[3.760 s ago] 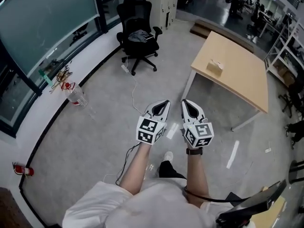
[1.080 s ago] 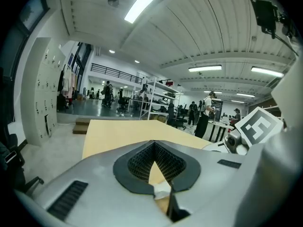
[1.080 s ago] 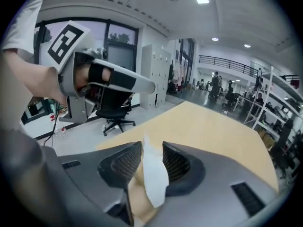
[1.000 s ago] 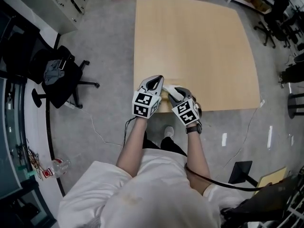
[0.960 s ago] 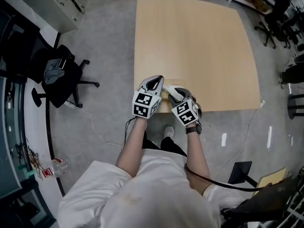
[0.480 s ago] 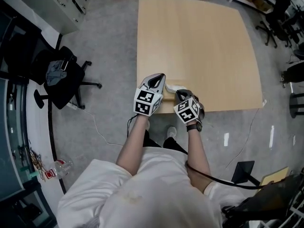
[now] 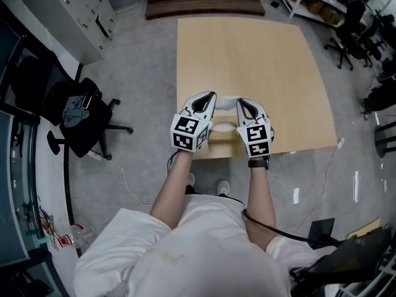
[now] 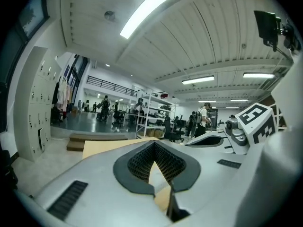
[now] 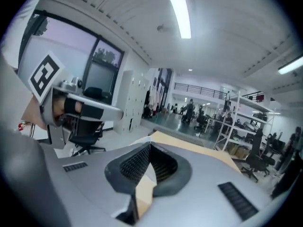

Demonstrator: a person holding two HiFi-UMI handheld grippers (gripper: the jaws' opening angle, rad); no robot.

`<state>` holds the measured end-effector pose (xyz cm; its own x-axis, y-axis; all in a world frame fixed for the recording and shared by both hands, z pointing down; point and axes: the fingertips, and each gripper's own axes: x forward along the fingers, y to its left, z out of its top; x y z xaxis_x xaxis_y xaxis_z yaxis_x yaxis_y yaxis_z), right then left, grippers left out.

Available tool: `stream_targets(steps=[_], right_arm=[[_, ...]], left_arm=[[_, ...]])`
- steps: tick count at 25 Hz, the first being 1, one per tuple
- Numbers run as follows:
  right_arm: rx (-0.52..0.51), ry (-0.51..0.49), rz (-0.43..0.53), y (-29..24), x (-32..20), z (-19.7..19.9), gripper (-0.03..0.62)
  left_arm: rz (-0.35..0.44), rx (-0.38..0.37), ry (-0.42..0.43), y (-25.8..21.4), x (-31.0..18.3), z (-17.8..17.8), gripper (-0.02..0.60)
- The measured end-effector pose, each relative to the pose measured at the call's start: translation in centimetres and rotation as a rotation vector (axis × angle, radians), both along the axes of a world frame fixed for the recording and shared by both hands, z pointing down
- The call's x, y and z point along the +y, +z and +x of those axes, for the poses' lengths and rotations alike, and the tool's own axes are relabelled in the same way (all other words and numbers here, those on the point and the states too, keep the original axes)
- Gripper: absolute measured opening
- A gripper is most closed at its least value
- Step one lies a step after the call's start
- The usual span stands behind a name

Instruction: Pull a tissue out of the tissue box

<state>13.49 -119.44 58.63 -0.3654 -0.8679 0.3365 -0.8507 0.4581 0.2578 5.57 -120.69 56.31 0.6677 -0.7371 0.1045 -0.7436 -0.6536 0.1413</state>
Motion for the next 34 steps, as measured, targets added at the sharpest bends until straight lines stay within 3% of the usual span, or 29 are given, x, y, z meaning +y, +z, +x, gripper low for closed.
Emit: stream_targets(steps=[6,12,23,29,34], right_arm=[[-0.238,0.085,0.265,-11.3,0.3,1.7,0.003],[-0.295,0.108,0.393,-16.6,1.0,1.9,0.003],[-0.275,0.159,0.392,-16.7,0.5,3.3,0.003],[-0.285,0.134,0.405,-17.2,0.1,3.2,0.003],[-0.271,0.106,0.389,-15.6,-1.0,0.6,0.003]], left_arm=[[0.152,0.06,-0.036,-8.6,0.2,0.5,-0.002],[0.255,0.065,-0.064,-13.1,0.8,0.3,0.0],[0.236,0.054,-0.112,-12.6,0.0,-0.1,-0.002],[0.217,0.165,0.04,-13.3,0.2,1.3,-0.002],[0.197,0.158,0.003,-11.3,-0.4,-1.4,0.0]])
